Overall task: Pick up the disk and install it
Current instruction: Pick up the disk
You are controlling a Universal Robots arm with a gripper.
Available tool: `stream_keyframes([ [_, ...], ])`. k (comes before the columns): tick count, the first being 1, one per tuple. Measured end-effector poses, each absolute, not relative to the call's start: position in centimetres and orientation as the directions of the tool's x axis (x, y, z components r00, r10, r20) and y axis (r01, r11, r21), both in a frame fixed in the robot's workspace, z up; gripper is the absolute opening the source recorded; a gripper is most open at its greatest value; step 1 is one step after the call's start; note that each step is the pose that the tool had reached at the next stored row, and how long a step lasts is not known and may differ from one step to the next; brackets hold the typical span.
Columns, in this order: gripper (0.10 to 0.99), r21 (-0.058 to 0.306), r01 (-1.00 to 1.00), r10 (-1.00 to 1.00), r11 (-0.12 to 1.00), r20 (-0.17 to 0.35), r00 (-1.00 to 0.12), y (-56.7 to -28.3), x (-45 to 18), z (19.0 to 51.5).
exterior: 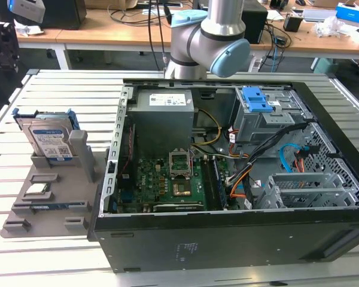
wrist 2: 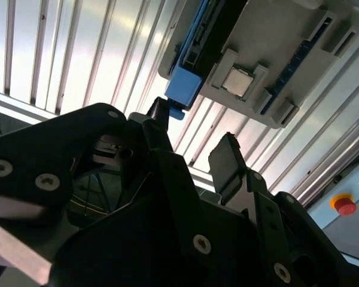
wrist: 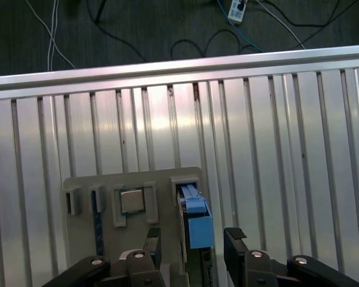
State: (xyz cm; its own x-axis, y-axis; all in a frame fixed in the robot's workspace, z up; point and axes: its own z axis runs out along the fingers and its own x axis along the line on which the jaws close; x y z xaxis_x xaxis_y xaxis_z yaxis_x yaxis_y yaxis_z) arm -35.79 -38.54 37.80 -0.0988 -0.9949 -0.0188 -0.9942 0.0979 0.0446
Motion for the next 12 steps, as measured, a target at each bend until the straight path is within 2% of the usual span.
stream_keyframes([
  [12,0.541,0.044,-0.994,-0.995,0.098,-0.014,-0.099,-38.3,-34.8,36.4],
])
